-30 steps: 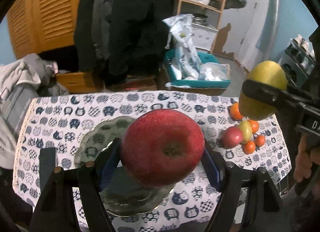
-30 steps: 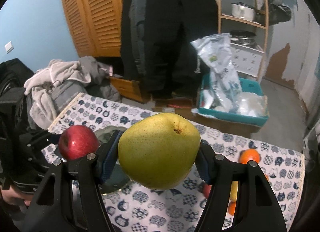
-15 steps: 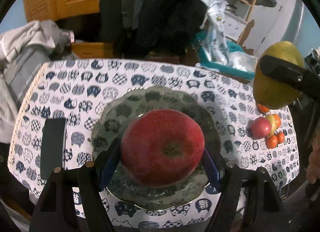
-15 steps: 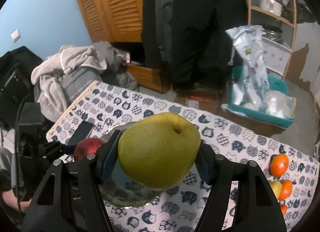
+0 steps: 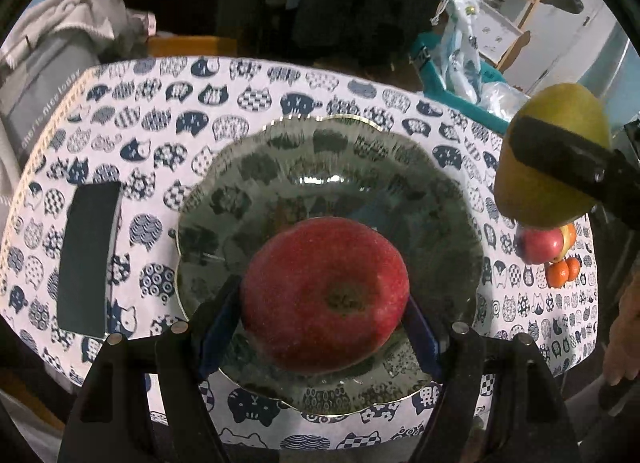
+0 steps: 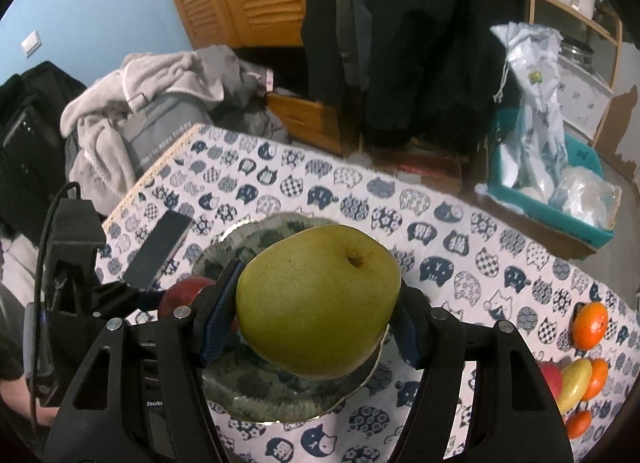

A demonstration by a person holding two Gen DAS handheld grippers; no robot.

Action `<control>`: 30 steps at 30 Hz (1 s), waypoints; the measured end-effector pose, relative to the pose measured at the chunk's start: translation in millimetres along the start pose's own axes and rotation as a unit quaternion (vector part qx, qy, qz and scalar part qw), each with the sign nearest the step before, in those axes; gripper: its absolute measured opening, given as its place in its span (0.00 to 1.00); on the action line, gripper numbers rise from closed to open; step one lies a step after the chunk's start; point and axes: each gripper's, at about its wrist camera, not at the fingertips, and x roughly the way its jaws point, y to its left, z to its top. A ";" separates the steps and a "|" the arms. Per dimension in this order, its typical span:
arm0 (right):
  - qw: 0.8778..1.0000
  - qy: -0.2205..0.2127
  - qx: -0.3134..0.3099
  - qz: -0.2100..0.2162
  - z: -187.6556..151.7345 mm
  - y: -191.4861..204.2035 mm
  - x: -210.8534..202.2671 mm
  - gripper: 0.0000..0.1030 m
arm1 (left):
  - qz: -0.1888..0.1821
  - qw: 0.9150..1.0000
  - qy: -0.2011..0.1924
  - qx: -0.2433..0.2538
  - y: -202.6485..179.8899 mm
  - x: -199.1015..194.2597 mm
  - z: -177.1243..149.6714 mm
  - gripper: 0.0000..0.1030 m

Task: Organize fruits
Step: 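Lower the apple into the green bowl with the left tool while the right tool drops the pear in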

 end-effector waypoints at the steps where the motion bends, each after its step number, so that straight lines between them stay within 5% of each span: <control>1: 1.000 0.004 0.000 0.000 -1.8 -0.4 3.3 0.66 | 0.001 1.000 0.006 -0.003 1.2 4.4 -0.9 0.75; 20: 0.995 0.094 -0.004 0.013 -41.6 -5.5 70.4 0.66 | 0.013 0.996 0.089 -0.019 14.1 56.6 -23.9 0.75; 30: 0.993 0.116 -0.010 0.012 -52.5 -5.9 88.4 0.66 | 0.017 0.997 0.075 -0.011 10.5 45.5 -23.0 0.75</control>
